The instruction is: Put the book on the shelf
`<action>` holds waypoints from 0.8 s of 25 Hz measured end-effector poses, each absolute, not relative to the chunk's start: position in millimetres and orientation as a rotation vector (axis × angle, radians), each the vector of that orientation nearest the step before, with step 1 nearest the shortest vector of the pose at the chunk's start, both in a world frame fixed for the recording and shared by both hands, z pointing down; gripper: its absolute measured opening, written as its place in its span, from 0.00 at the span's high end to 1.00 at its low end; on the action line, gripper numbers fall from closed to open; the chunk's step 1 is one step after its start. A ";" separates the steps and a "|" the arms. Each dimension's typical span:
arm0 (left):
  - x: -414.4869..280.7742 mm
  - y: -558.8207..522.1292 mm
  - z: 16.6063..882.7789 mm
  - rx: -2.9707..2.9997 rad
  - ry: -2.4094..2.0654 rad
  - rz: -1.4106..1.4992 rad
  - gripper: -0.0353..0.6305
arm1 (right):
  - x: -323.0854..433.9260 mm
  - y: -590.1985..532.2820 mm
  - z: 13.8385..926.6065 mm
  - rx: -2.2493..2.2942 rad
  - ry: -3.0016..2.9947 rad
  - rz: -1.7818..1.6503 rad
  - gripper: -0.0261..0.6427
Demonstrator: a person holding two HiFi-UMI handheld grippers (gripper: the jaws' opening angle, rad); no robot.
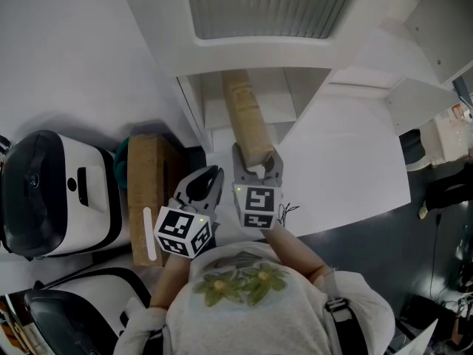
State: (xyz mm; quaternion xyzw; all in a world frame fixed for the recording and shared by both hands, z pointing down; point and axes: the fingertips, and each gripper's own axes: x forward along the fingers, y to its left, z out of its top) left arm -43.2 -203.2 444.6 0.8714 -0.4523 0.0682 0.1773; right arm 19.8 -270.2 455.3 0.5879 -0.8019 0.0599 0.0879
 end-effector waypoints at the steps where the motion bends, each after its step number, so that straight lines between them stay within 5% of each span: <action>1: -43.5 -203.9 445.3 2.464 -1.280 0.194 0.86 | 19.2 -272.1 455.3 1.751 -2.386 0.179 0.61; 20: -47.1 -212.5 455.1 2.447 -1.264 0.208 0.86 | 11.3 -301.5 456.6 1.785 -2.366 0.185 0.61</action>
